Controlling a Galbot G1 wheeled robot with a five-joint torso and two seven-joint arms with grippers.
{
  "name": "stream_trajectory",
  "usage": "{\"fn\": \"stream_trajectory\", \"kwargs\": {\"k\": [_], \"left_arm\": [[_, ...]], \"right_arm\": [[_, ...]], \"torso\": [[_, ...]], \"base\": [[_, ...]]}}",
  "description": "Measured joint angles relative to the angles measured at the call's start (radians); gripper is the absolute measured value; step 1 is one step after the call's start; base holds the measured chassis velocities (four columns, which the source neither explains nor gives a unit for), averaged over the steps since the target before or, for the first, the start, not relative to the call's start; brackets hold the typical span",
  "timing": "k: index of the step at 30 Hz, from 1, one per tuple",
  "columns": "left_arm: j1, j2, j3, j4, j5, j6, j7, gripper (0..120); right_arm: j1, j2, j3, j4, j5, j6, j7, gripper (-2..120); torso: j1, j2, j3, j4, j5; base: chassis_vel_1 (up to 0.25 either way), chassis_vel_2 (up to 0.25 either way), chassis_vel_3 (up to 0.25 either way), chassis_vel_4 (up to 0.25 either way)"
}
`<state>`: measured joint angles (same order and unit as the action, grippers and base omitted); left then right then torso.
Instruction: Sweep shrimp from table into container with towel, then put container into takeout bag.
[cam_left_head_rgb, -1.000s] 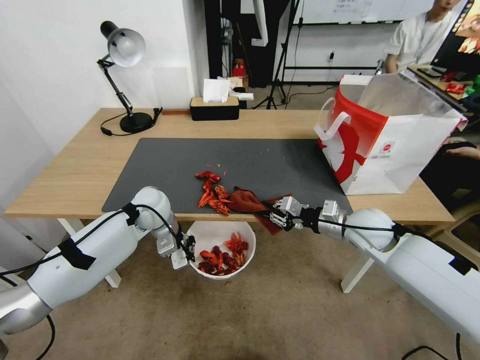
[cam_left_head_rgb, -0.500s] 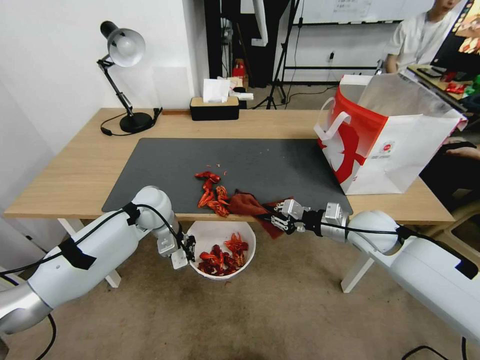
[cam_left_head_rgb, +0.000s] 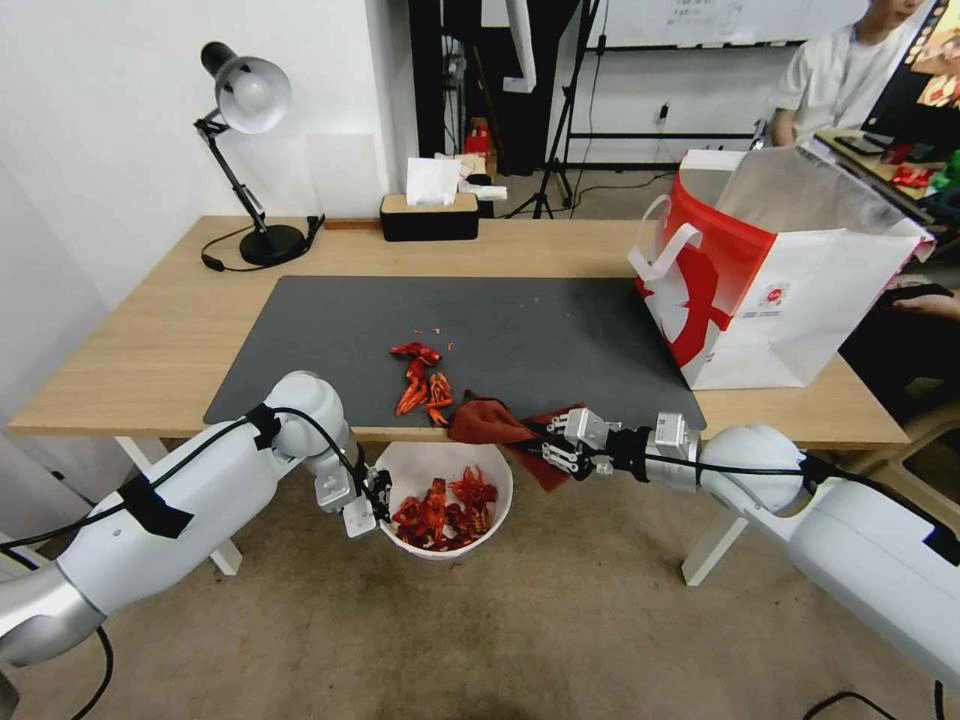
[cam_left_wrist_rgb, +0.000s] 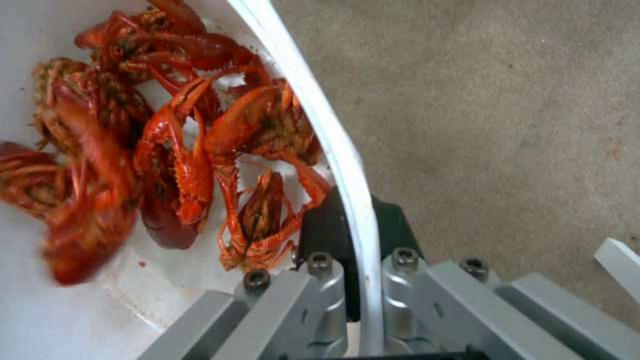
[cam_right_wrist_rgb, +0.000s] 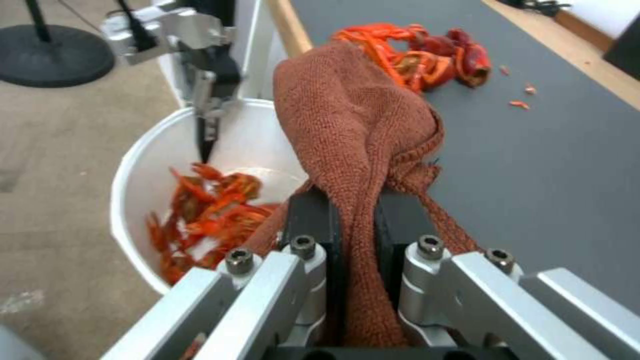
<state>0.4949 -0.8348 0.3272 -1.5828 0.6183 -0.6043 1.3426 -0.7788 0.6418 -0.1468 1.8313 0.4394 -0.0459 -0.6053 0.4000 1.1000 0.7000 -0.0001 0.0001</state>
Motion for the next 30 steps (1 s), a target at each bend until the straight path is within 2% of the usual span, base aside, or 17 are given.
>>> {"fn": "stream_trajectory", "kwargs": {"k": [11,15,17,18,20,22,23,26,27,30], "left_arm": [[0.007,0.010,-0.004,-0.010,0.001,0.003,0.002,0],[0.008,0.012,-0.006,-0.010,0.001,0.004,0.002,0],[0.009,0.012,-0.007,-0.010,0.001,0.004,0.002,0],[0.009,0.011,-0.007,-0.009,0.001,0.004,0.001,0],[0.009,0.010,-0.007,-0.007,0.001,0.004,0.001,0],[0.008,0.007,-0.008,-0.003,0.001,0.004,0.001,0],[0.008,0.007,-0.008,-0.003,0.001,0.004,0.001,0],[0.015,0.009,-0.024,0.002,0.001,0.002,0.001,0],[0.015,0.009,-0.024,0.002,0.001,0.002,0.001,0],[0.034,0.022,-0.044,0.006,0.001,-0.003,0.001,0]], "right_arm": [[-0.023,-0.023,0.032,0.051,0.056,0.000,-0.073,7],[0.009,-0.019,0.026,0.051,0.128,-0.002,-0.060,7],[0.059,-0.008,0.006,0.036,0.205,-0.006,-0.031,7],[0.113,0.006,-0.020,0.015,0.266,-0.009,0.010,7],[0.147,0.017,-0.038,-0.001,0.293,-0.009,0.035,7],[0.262,0.064,-0.109,-0.074,0.346,-0.004,0.114,7],[0.262,0.064,-0.109,-0.074,0.346,-0.004,0.114,7],[0.403,0.150,-0.219,-0.219,0.341,0.010,0.210,7],[0.403,0.150,-0.219,-0.219,0.341,0.010,0.210,7],[0.509,0.242,-0.301,-0.391,0.296,0.016,0.269,7]], "torso": [[0.000,0.000,0.000,0.0000,-0.0001],[0.000,0.000,0.000,-0.0002,-0.0003],[0.000,0.000,0.000,-0.0001,0.0000],[0.000,0.000,0.000,0.0001,-0.0003],[0.000,0.000,0.000,-0.0001,-0.0002],[0.000,0.000,0.000,0.0002,-0.0006],[0.000,0.000,0.000,0.0002,-0.0006],[0.000,0.000,0.000,0.0000,-0.0003],[0.000,0.000,0.000,0.0000,-0.0003],[0.000,0.000,0.000,0.0003,-0.0002]], "base": [[0.000,0.000,0.000,0.000],[0.000,0.000,0.000,0.000],[0.000,0.000,0.000,0.000],[0.000,0.000,0.000,0.000],[0.000,0.000,0.000,0.000],[0.000,0.000,0.000,0.000],[0.000,0.000,0.000,0.000],[0.000,0.000,0.000,0.000],[0.000,0.000,0.000,0.000],[0.000,0.000,0.000,0.000]]}}
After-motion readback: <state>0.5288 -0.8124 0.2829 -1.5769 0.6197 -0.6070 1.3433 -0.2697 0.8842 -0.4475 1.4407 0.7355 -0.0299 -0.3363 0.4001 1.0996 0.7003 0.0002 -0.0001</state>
